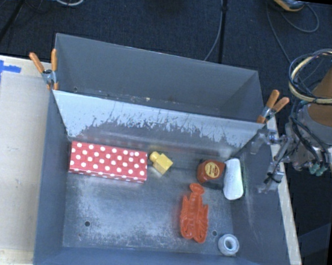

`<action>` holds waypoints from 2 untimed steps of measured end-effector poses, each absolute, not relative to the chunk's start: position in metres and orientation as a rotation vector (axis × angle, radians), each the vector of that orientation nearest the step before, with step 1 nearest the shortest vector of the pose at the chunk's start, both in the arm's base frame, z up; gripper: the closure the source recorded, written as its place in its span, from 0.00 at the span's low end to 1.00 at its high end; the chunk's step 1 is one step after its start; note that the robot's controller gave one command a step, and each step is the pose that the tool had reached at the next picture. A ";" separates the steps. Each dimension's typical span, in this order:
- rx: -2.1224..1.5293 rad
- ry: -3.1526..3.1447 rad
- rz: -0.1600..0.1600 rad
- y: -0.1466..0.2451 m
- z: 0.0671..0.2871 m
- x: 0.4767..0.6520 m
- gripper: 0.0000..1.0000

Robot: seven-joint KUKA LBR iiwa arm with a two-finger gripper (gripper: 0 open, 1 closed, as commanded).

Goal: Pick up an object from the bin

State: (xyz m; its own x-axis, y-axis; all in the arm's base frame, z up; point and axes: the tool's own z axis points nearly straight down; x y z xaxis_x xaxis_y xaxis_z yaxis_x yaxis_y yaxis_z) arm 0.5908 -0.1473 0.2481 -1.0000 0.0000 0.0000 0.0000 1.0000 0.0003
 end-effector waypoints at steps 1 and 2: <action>0.037 -3.144 0.000 -0.124 0.194 0.594 0.00; 0.035 -3.129 -0.007 -0.114 0.214 0.592 0.00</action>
Offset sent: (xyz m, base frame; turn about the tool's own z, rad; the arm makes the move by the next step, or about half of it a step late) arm 0.0050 0.0506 0.1386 -0.0034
